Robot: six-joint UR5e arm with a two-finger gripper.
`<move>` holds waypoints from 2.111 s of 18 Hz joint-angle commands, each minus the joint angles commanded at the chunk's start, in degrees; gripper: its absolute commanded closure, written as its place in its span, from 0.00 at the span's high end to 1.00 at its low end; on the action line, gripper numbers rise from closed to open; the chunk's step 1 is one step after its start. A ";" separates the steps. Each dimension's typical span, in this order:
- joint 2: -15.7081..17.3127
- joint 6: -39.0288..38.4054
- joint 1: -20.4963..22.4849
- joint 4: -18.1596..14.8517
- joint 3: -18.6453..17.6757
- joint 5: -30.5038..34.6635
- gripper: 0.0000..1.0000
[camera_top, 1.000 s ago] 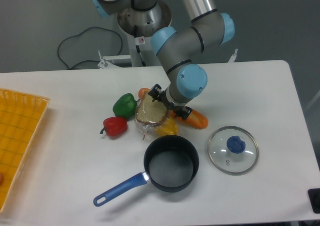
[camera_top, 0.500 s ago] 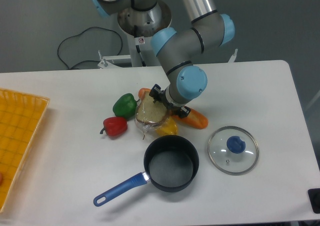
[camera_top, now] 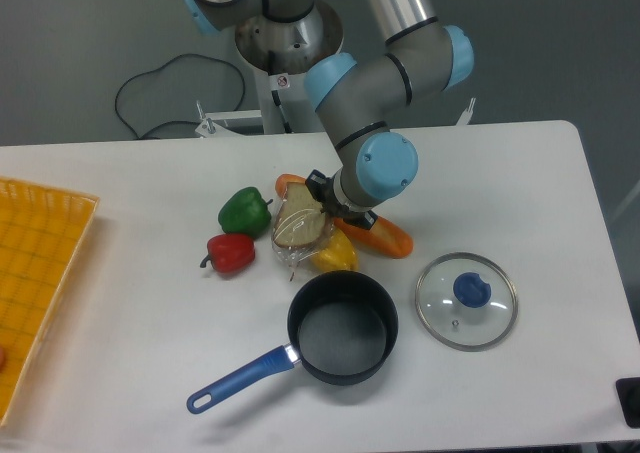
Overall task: Pick up the toast
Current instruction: 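Lift the bagged toast up off the baguette and hold it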
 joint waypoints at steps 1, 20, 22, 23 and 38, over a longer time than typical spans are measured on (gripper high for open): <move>-0.44 0.00 0.00 -1.23 1.05 0.09 0.13; 0.26 2.55 1.58 -16.00 12.48 -0.09 0.13; 0.26 2.64 2.11 -16.27 14.06 -0.52 0.13; 0.35 2.72 2.72 -16.27 15.03 -0.96 0.13; 0.09 5.10 7.47 -13.02 20.22 -10.72 0.13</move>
